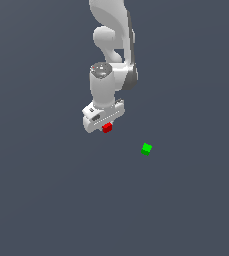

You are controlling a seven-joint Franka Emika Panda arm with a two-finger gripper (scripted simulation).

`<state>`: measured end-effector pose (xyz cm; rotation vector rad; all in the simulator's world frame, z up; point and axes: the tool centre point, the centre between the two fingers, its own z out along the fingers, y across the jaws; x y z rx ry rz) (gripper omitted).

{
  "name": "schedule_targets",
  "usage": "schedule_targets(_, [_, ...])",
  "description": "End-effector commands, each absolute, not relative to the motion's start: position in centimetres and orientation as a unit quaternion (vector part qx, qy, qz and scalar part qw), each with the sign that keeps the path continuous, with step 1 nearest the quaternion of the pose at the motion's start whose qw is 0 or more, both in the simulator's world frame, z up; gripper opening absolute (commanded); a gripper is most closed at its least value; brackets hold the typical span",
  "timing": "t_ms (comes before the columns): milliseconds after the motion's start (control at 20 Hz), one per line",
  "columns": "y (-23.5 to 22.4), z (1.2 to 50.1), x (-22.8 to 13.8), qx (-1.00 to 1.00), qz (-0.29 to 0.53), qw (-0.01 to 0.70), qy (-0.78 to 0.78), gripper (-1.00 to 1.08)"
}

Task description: Stack the red cube on top of the green cube.

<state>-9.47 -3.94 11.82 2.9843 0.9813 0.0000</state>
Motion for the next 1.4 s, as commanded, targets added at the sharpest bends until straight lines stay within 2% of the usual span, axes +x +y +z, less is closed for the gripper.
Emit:
schedule_targets(0, [-3.3,11.7,-9.3,0.950,0.000,0.000,0.313,-1.00])
schedule_targets(350, [0.7,10.5,-8.0,0.950,0.000,0.000,0.313,-1.00])
schedule_targets(1000, [12.4,7.2,-4.1,0.950,0.000,0.000,0.312,-1.00])
schedule_targets(1350, [15.8,6.2,-2.7,0.950,0.000,0.000,0.313,-1.00])
